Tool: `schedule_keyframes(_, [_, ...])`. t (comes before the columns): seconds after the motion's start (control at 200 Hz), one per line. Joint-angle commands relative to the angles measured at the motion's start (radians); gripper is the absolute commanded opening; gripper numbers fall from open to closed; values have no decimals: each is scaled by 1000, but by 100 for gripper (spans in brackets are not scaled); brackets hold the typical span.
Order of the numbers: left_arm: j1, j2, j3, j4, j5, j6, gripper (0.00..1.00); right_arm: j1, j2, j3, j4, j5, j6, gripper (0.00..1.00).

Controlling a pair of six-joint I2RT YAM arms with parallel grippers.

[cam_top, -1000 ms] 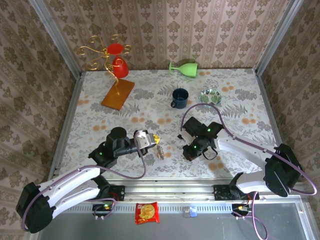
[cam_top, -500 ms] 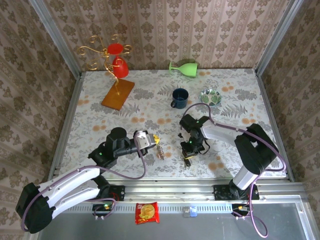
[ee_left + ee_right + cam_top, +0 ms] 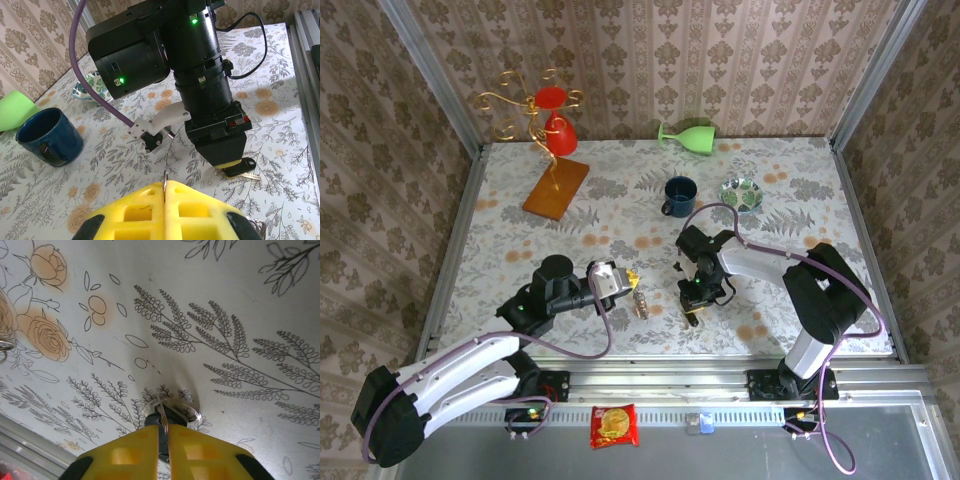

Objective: Put the keys on the keyring

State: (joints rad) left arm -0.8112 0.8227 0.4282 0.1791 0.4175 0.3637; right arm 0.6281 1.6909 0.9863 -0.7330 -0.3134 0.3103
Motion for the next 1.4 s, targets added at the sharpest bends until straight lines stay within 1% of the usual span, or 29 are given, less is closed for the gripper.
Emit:
schedule_keyframes(0.0, [-5, -15, 22, 13, -3, 18, 0, -4, 8, 31, -13, 39, -4, 19])
schedule_keyframes(0.355, [-4, -18, 19, 12, -3, 16, 0, -2, 9, 37, 5, 32, 3, 26])
schedule_keyframes(0.58, [-5, -19, 18, 11, -3, 16, 0, 2, 32, 52, 18, 32, -1, 26])
schedule_keyframes(0.86, [-4, -20, 20, 9, -3, 17, 0, 8, 61, 65, 22, 43, -8, 24])
schedule_keyframes(1.16, [-5, -21, 21, 7, -5, 18, 0, 11, 64, 66, 22, 37, -11, 15])
schedule_keyframes(1.395, [-5, -24, 20, 3, -6, 18, 0, 13, 69, 66, 25, 28, -12, 17])
